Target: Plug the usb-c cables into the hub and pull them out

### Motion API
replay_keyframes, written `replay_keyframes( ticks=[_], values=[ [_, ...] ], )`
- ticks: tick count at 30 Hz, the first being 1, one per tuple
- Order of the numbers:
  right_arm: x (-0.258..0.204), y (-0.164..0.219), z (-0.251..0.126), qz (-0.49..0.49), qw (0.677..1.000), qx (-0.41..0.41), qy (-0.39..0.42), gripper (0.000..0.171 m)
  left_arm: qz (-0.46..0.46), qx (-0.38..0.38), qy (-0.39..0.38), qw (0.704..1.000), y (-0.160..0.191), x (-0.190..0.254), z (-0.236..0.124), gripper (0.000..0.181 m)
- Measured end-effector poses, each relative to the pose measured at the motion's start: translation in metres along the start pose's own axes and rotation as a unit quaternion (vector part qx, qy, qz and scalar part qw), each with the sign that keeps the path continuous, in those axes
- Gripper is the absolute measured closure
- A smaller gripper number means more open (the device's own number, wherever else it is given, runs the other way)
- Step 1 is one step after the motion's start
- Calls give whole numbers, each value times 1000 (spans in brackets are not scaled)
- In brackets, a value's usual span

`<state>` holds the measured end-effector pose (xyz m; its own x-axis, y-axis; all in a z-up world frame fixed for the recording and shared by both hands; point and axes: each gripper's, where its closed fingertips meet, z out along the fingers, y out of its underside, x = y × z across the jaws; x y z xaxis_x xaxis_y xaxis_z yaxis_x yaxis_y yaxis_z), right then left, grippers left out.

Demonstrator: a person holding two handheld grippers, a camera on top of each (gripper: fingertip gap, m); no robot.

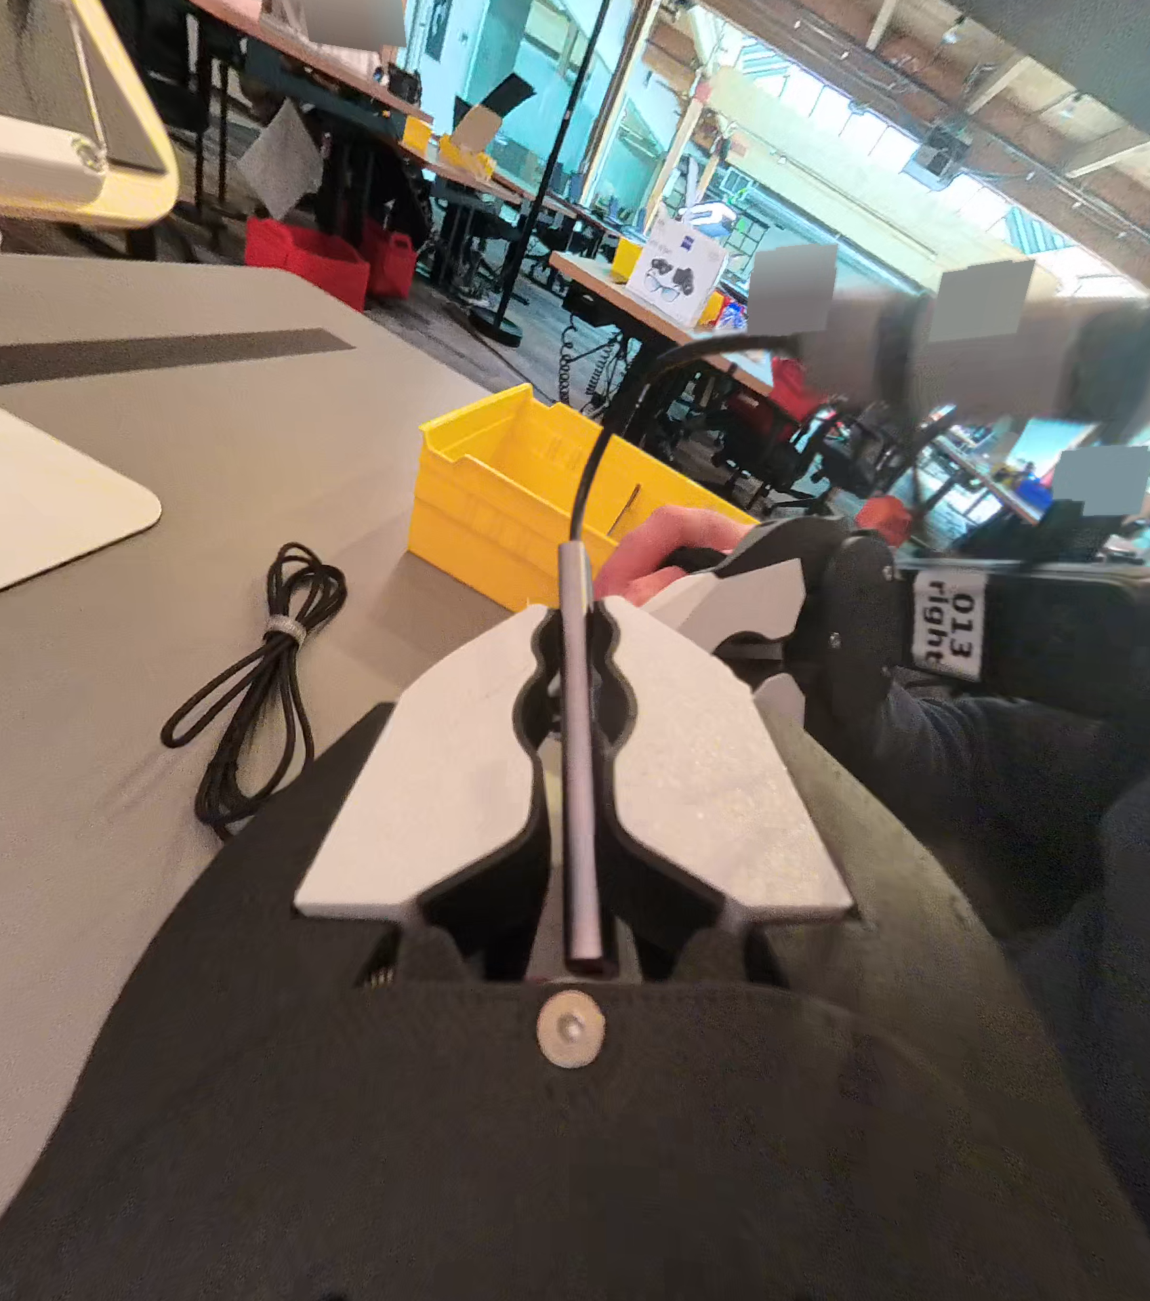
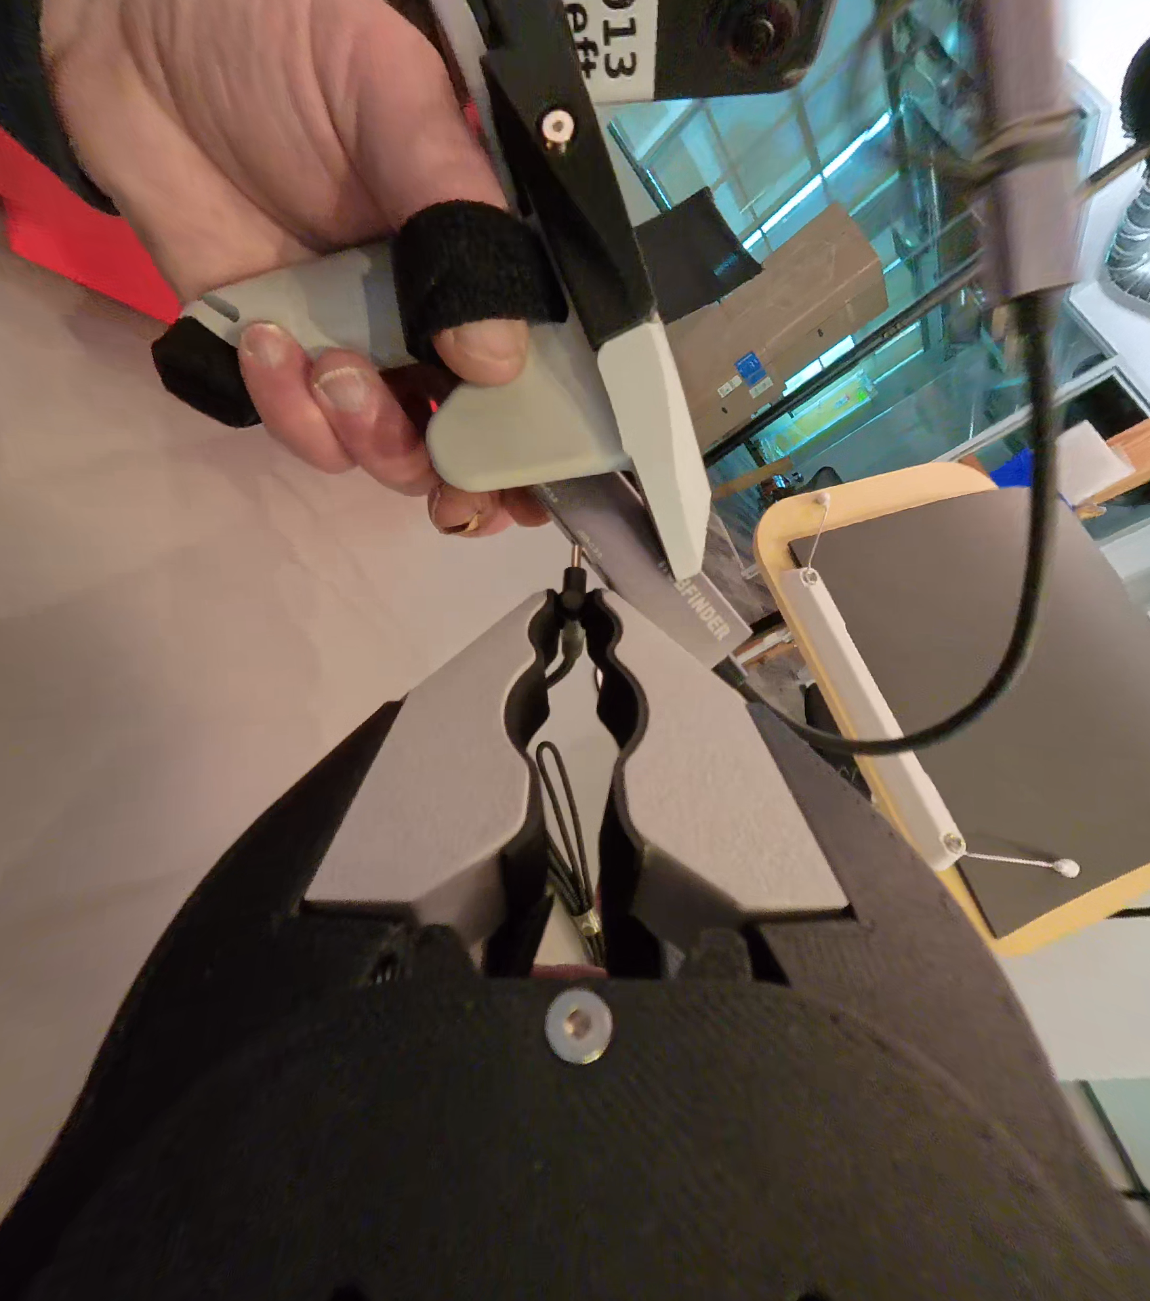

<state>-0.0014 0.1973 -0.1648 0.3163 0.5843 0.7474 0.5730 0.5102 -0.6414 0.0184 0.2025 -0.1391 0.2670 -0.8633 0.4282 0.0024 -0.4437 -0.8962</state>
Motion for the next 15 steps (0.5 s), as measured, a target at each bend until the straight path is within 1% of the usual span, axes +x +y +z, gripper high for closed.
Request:
replay_keyframes(
  ticks=[6,12,15],
  values=[
    [4,15,2,28,999,-30,29,166,-30,-10,-51,998,7,-20,1,173],
    [2,29,6,4,997,-63,48,167,-98,-5,-80,992,21,-32,1,175],
    [0,31,6,10,997,-64,45,166,-114,-6,-106,988,31,-41,0,170]
  ],
)
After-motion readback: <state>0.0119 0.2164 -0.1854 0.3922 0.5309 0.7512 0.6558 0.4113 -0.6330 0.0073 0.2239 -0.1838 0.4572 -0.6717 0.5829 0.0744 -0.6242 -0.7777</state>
